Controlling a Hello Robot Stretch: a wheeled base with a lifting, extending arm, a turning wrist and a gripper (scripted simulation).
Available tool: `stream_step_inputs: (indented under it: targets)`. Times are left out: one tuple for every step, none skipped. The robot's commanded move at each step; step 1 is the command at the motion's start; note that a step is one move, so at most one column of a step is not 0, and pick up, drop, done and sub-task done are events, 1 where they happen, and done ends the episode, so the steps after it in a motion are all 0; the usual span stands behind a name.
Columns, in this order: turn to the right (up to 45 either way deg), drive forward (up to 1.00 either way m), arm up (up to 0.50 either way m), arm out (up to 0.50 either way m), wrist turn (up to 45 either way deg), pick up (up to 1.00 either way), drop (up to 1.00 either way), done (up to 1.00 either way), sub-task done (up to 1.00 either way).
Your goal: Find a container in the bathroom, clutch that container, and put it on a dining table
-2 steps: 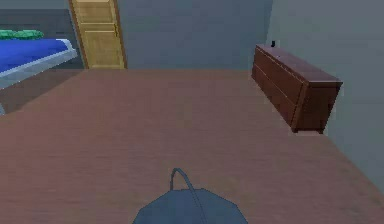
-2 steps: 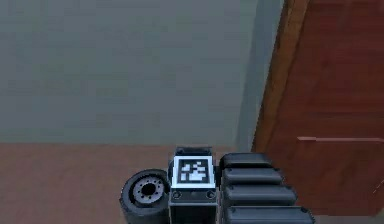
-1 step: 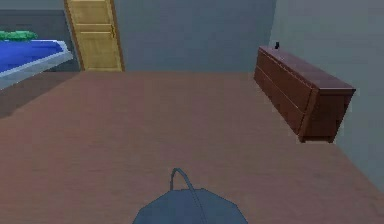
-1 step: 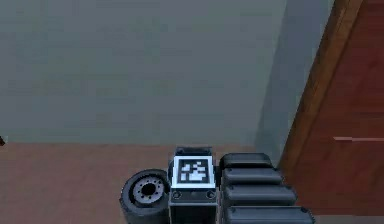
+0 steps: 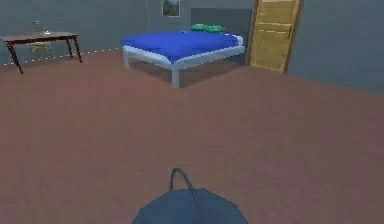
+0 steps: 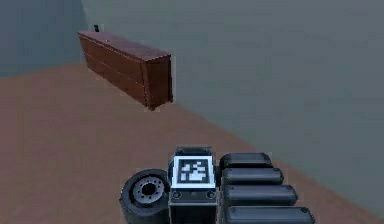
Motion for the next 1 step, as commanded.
stream_step_inputs:
  targets:
    - [-33.0, 0.00, 0.00, 0.00, 0.0, 0.00, 0.00, 0.00, 0.00]
